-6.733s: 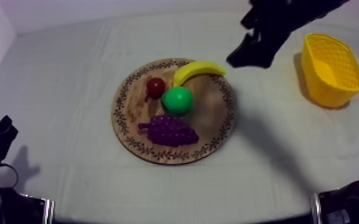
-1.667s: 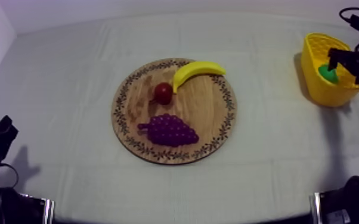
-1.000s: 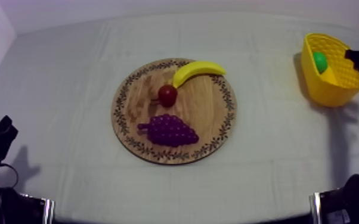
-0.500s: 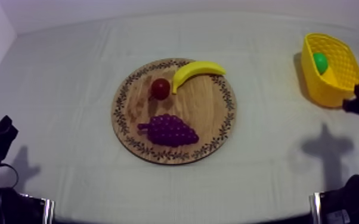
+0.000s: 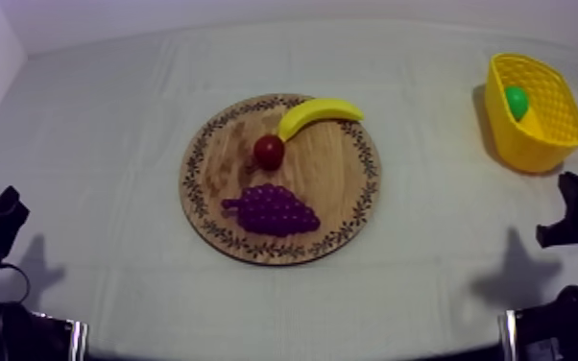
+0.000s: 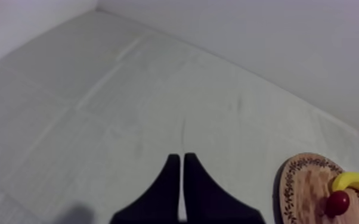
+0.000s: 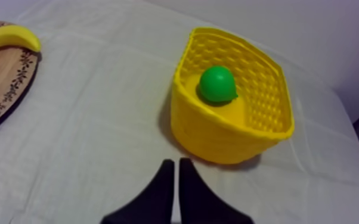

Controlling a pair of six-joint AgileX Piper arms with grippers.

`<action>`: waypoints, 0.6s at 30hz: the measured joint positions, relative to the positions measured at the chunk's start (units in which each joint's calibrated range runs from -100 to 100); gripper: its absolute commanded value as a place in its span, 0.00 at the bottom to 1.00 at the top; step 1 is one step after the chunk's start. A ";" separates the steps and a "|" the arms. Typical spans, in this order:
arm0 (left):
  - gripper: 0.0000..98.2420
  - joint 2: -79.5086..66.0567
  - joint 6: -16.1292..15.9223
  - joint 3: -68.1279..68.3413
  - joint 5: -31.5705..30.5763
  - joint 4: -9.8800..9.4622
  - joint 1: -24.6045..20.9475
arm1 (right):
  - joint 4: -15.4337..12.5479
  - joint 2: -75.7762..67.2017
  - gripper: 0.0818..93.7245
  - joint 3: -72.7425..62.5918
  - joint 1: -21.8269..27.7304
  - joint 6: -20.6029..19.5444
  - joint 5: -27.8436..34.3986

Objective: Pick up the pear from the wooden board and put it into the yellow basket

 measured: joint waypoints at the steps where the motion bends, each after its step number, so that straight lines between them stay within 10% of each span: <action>1: 0.00 0.00 0.00 0.00 0.00 0.00 0.00 | 0.71 -0.95 0.00 0.00 -0.09 -0.30 1.29; 18: 0.00 0.00 0.00 0.00 0.00 0.00 0.00 | 2.54 -2.28 0.00 1.60 -0.62 -3.63 2.65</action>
